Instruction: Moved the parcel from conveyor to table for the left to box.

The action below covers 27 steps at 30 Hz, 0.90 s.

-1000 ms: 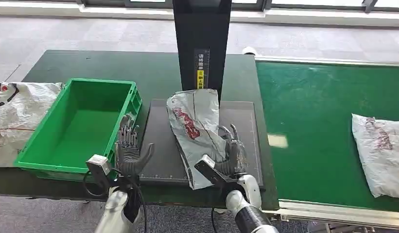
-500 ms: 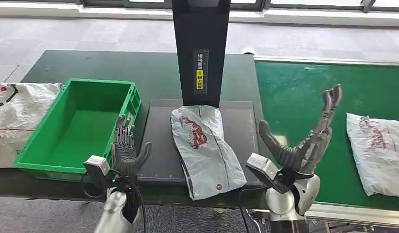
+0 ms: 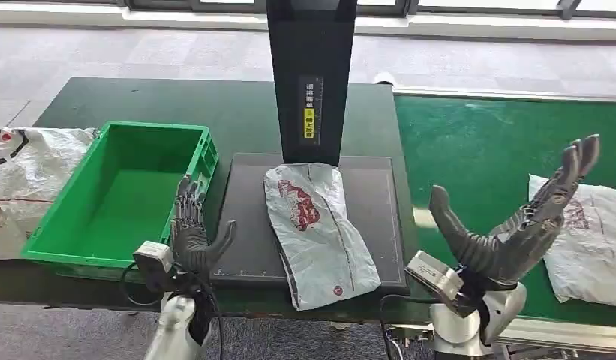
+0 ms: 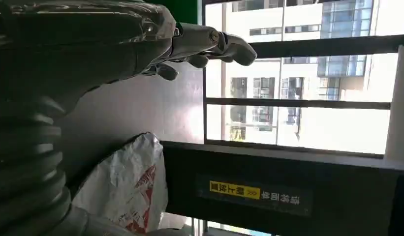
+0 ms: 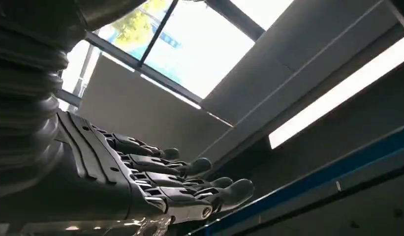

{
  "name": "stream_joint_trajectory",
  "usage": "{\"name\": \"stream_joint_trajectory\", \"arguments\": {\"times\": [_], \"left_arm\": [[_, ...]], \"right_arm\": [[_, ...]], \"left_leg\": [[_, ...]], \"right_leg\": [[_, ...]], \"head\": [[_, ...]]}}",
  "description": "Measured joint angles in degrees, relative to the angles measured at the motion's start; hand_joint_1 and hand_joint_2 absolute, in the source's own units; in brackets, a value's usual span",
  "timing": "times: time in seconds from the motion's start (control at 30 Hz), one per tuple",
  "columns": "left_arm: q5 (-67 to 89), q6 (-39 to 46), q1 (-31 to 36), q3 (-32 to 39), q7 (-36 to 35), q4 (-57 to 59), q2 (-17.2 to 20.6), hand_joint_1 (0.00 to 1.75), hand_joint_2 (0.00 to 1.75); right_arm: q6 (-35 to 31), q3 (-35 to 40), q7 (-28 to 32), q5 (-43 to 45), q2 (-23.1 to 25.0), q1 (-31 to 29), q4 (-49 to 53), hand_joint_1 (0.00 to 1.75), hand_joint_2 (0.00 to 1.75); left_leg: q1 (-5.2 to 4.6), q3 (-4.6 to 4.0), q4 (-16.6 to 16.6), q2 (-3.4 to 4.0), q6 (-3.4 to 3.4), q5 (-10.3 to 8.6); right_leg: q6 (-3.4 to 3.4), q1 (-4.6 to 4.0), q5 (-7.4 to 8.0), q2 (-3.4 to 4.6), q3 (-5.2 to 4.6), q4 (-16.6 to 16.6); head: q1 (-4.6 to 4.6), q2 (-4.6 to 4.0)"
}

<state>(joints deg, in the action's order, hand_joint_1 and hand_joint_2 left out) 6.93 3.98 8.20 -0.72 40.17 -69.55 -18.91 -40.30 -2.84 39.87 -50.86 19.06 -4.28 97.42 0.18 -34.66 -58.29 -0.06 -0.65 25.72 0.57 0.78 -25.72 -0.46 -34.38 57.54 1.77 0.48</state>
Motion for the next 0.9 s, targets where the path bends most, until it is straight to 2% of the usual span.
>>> {"name": "stream_joint_trajectory", "arguments": {"times": [0.13, 0.23, 0.33, 0.43, 0.53, 0.67, 0.9], "left_arm": [[6.35, 3.35, 0.50, -1.86, 0.00, 0.07, -0.07, 0.00, 1.75], [12.23, 9.63, 1.95, -6.70, -0.60, 2.11, -0.09, 0.00, 1.75], [15.54, 15.40, 5.36, -11.70, -4.77, 5.78, -0.28, 0.00, 1.75], [23.57, 24.60, 10.83, -16.82, -11.34, 12.34, -1.40, 0.00, 1.75], [25.47, 26.59, 13.51, -20.30, -13.08, 15.84, -2.12, 0.00, 1.75], [31.22, 31.58, 17.10, -24.19, -22.00, 22.59, -2.73, 0.00, 1.75], [35.10, 31.67, 21.30, -32.02, -31.94, 33.07, -2.91, 0.00, 1.75]], "right_arm": [[0.02, 0.02, 0.26, 1.60, -0.02, 0.39, 2.93, 0.00, 1.75], [0.04, 0.22, 0.24, 3.04, -0.02, 0.42, 3.99, 0.00, 1.75], [0.11, 0.57, -0.66, 2.93, -0.02, 0.38, 4.46, 0.00, 1.75], [0.18, 1.51, -2.58, 1.58, -0.02, 0.31, 5.24, 0.00, 1.75], [0.20, 1.77, -3.04, 1.25, -0.02, 0.33, 5.74, 0.00, 1.75], [0.20, 2.36, -3.96, 1.00, -0.02, 0.33, 6.25, 0.00, 1.75], [0.20, 2.71, -3.48, 1.77, -0.04, 0.29, 6.27, 0.00, 1.75]], "left_leg": [[-0.01, 0.01, -0.01, 0.03, 0.00, 0.00], [-0.02, 0.06, -0.02, 0.04, 0.01, 0.00], [-0.02, 0.06, -0.03, 0.05, 0.03, -0.02], [-0.02, 0.04, -0.02, 0.00, 0.09, -0.07], [-0.03, 0.08, -0.03, 0.07, 0.09, -0.07], [-0.03, 0.07, -0.03, 0.06, 0.09, -0.07], [-0.02, 0.06, -0.02, 0.06, 0.08, -0.07]], "right_leg": [[0.00, 0.01, 0.00, 0.01, -0.03, -0.02], [0.02, 0.02, 0.01, 0.01, -0.01, -0.03], [0.08, 0.02, 0.08, 0.01, 0.00, -0.03], [0.09, 0.02, 0.15, -0.02, 0.08, -0.02], [0.11, 0.03, 0.18, 0.03, 0.07, -0.02], [0.11, 0.02, 0.17, 0.02, 0.06, -0.02], [0.11, 0.02, 0.17, 0.03, 0.05, -0.02]], "head": [[0.00, 0.00], [0.00, 0.00], [0.00, 0.00], [0.00, 0.00], [0.00, 0.00], [0.00, 0.00], [0.00, 0.00]]}}
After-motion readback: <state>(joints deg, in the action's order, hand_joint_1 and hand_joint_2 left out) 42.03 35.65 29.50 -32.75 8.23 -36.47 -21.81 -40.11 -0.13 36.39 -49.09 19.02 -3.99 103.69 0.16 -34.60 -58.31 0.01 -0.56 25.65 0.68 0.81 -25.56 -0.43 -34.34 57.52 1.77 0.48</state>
